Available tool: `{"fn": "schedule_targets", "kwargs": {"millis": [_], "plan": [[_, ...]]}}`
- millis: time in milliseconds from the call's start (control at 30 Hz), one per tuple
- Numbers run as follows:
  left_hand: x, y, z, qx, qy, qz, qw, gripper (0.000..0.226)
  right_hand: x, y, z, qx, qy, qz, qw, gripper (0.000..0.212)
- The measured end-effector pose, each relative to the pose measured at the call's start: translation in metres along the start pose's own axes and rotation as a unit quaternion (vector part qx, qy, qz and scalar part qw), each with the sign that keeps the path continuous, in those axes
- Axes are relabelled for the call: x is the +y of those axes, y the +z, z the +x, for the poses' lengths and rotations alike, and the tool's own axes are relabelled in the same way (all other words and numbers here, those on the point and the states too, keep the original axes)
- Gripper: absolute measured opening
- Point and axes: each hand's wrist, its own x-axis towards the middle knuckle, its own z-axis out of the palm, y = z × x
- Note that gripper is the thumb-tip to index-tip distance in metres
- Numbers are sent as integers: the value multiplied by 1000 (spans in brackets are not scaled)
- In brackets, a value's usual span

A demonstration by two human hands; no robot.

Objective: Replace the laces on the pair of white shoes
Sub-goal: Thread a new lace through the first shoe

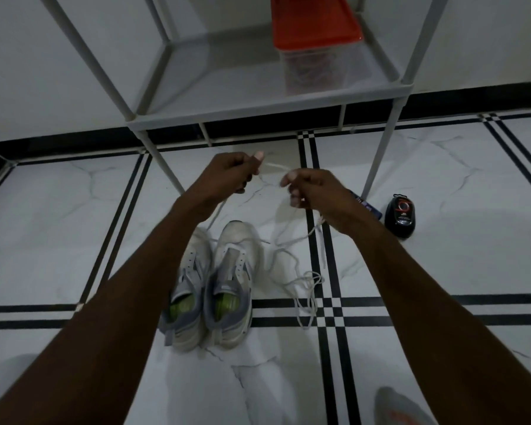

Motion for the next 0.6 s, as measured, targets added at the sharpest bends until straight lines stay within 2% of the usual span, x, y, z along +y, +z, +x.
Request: {"fn": "schedule_targets", "kwargs": {"millis": [67, 100, 133, 167, 200, 267, 300, 367, 400, 467, 600], "plan": [[-9, -14, -6, 17, -9, -21, 1000, 37, 17, -25, 6, 159, 71, 2, 985, 19], [-14, -22, -10, 24, -11, -30, 999, 37, 26, -41, 9, 228, 105, -77, 965, 18], [-20, -27, -13, 26, -13, -31, 999, 37, 32, -54, 9, 260, 131, -200, 935, 17], [-25, -32, -16, 22, -16, -20, 999, 38, 37, -61, 8, 248, 136, -304, 910, 22], [-30, -32, -18, 13, -19, 3, 1000, 37, 39, -61, 7, 211, 116, -350, 905, 35], [-40, -25, -20, -7, -27, 47, 999, 36, 32, -39, 4, 87, 47, -294, 951, 66], [-43, -19, -20, -16, -28, 54, 998, 36, 24, -21, 2, 9, 18, -252, 967, 71], [-47, -8, -19, -16, -24, 54, 998, 39, 11, 14, -1, -98, -1, -173, 980, 57], [-48, -5, -17, -10, -24, 54, 998, 41, 9, 24, 0, -119, -12, -157, 980, 43], [-48, -6, -17, -2, -29, 51, 998, 46, 5, 30, -2, -108, -43, -172, 978, 22], [-50, -19, -23, 2, -39, 25, 999, 47, 11, 13, 4, -44, -20, -196, 979, 25]]}}
